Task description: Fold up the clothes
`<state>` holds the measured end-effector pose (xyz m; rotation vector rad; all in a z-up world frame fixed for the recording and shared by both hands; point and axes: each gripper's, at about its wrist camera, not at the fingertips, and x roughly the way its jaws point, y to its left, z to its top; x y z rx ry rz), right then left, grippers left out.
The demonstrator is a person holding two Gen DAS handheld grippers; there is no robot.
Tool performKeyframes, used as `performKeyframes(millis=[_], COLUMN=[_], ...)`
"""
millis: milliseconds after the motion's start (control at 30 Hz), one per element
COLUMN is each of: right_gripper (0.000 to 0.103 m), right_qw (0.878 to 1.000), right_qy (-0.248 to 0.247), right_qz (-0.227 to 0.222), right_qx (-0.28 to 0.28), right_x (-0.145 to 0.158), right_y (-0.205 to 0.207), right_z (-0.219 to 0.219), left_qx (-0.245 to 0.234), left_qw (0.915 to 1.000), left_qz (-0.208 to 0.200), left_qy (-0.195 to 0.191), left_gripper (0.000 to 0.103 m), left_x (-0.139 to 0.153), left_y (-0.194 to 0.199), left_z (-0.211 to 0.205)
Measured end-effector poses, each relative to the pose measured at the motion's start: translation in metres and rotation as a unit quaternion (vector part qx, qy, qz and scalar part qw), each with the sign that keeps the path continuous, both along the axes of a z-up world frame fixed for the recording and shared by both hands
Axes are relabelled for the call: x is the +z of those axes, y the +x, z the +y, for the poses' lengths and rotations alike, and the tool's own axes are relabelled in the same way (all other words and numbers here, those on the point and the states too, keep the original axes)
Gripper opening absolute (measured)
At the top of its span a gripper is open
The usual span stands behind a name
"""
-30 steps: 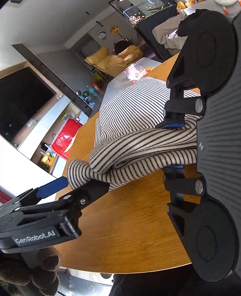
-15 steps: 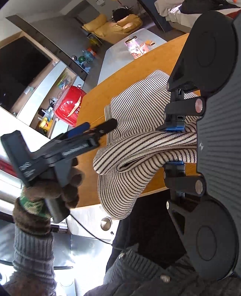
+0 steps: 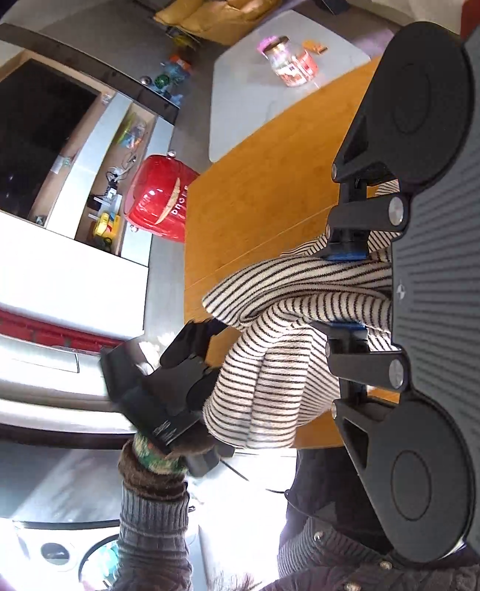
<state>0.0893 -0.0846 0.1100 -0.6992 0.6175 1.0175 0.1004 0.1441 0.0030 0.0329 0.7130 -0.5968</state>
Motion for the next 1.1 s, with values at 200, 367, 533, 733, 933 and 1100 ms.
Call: performKeyframes(millis=[200,367,533,733,933,1100], right_gripper=[0.045,0.049,0.074,0.081,0.077,0.075], right_qw=[0.999,0.998,0.995,0.986,0.978,0.978], right_qy=[0.025,0.051,0.082,0.104,0.075,0.048], right_qz=[0.020,0.015,-0.036,-0.061,-0.051,-0.027], right_qx=[-0.021,-0.027,-0.053,-0.112,-0.185,-0.203], right_x=[-0.028,-0.033,-0.001,0.019,-0.021,-0.071], right_y=[0.037,0.050,0.034,0.015,0.050,0.098], right_z=[-0.005,-0.013,-0.041,-0.083,-0.073,-0.047], left_qx=[0.005,-0.058,-0.112,-0.102,-0.066,-0.046], left_qw=[0.9974,0.9908,0.9857,0.9923,0.9969,0.9980], left_qz=[-0.033,-0.093,-0.103,-0.070,-0.035,-0.025], left_qy=[-0.065,-0.079,-0.072,0.010,0.027,0.037], left_gripper=[0.103,0.103,0.103,0.103,0.103,0.103], left_x=[0.038,0.075,0.077,0.044,0.026,0.022], left_y=[-0.017,-0.028,-0.019,0.018,0.042,0.046], left_z=[0.029,0.001,-0.044,-0.076,-0.060,-0.048])
